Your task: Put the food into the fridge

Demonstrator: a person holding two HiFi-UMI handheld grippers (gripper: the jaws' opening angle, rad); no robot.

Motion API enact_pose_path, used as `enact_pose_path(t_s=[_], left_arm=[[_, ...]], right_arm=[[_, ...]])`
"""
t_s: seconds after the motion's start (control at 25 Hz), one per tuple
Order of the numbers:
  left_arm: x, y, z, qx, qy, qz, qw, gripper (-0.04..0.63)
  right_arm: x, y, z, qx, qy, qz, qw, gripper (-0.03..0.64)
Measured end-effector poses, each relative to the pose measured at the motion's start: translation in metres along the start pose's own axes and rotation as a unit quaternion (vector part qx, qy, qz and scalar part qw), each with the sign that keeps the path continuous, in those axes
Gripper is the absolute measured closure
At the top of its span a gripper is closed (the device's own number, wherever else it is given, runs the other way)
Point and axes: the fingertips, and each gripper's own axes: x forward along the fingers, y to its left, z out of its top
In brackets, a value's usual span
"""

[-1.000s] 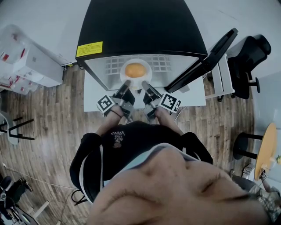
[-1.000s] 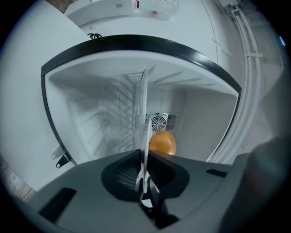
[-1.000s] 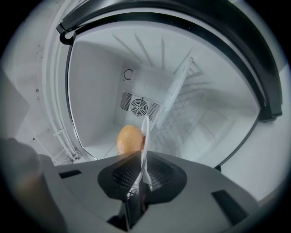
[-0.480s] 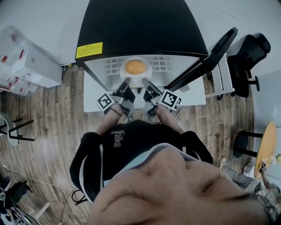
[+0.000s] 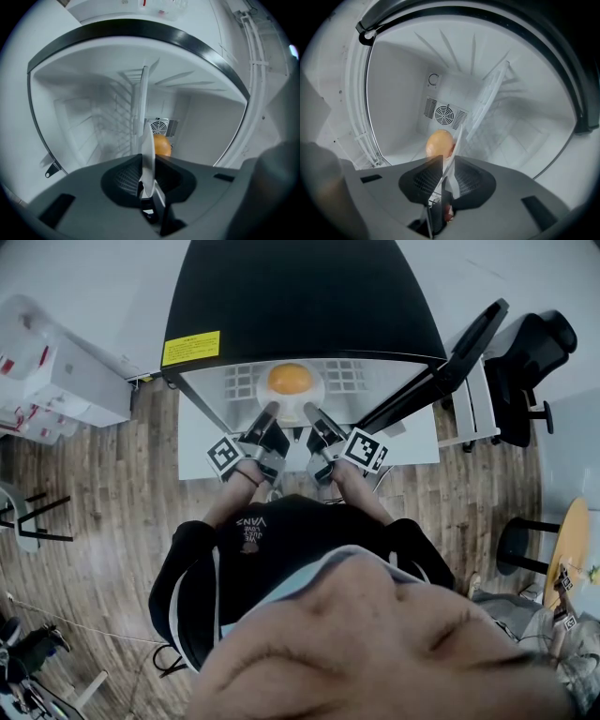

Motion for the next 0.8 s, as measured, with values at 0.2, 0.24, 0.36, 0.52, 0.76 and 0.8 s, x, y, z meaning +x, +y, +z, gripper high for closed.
enact_pose_path(t_s=[0.2,0.24,0.36,0.52,0.76,0.8], left_arm=[[0.0031,-0.0014,0.0023,-0.008,-0.005,-0.009,0.9999,0.541],[0.0034,-0.0016,0.0024,-0.007,-0.004,-0.009,0.9999,0.541],[0.004,-0.0013,0.0031,-0.006,-0.003,-0.01,0.9999,0.541],[0.0052,-0.002,0.0053,-0.005,-0.002,-0.013,0.9999,0.541],[0.0076,-0.0007,0.0069,-0.003,-0.001,-0.014,0.9999,0.541],[0.0083,-0.0009,0.0072,-0.003,0.0,-0.015,0.9999,0.541]], right_arm=[[0.0027,0.0005,0.0032,-0.006,-0.004,0.003,1.0,0.54],[0.0028,0.0003,0.0034,-0.007,-0.004,0.003,1.0,0.541],[0.0038,-0.0006,0.0037,-0.01,-0.004,0.002,1.0,0.54],[0.0065,-0.0006,0.0043,-0.015,-0.004,0.001,1.0,0.538],[0.0083,-0.0015,0.0066,-0.018,-0.005,0.001,1.0,0.537],[0.0088,-0.0016,0.0071,-0.019,-0.005,0.001,1.0,0.537]])
